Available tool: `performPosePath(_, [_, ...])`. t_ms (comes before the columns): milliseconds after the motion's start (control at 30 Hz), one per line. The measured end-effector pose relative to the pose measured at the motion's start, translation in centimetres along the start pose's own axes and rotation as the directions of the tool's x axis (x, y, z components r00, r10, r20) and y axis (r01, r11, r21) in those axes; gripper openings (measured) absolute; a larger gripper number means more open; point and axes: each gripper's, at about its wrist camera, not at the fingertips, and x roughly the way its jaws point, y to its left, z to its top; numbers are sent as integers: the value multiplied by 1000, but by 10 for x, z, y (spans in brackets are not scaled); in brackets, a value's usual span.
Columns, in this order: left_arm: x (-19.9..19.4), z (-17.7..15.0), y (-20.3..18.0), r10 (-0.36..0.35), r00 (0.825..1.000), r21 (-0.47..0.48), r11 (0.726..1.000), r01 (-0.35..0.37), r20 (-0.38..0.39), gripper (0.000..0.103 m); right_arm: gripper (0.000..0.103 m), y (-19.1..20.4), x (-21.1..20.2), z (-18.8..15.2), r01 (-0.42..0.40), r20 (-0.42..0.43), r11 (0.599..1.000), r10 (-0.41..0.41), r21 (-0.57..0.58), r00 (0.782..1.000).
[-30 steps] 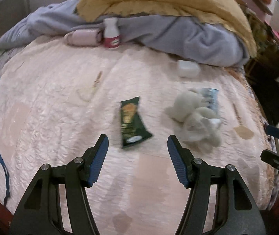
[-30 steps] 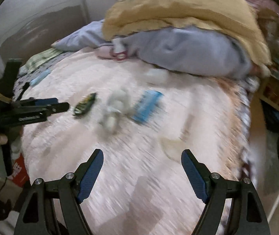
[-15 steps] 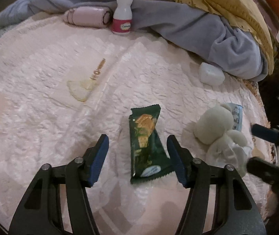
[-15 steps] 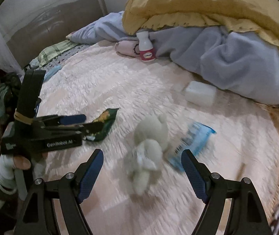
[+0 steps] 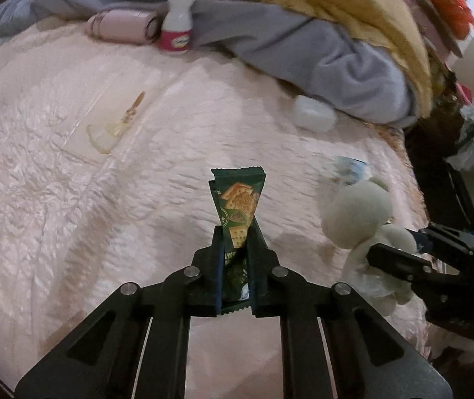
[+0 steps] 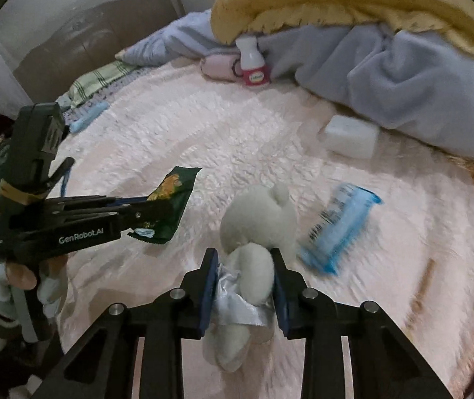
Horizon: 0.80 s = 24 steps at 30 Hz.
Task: Collect trash
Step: 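Lift the wrapper and plush toy and carry both over the white bucket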
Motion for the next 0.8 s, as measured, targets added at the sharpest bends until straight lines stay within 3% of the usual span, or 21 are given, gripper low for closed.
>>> performPosePath(200, [-19,-15,-43,-25,1000,82,996,23,14,9,29,-1,-52,-34,29,62,1000,-30,6,998])
performPosePath(800, [-45,-32,-162,-126,992,276,954,116,20,9,29,-38,-150,-103,121,172,982,-145,143,974])
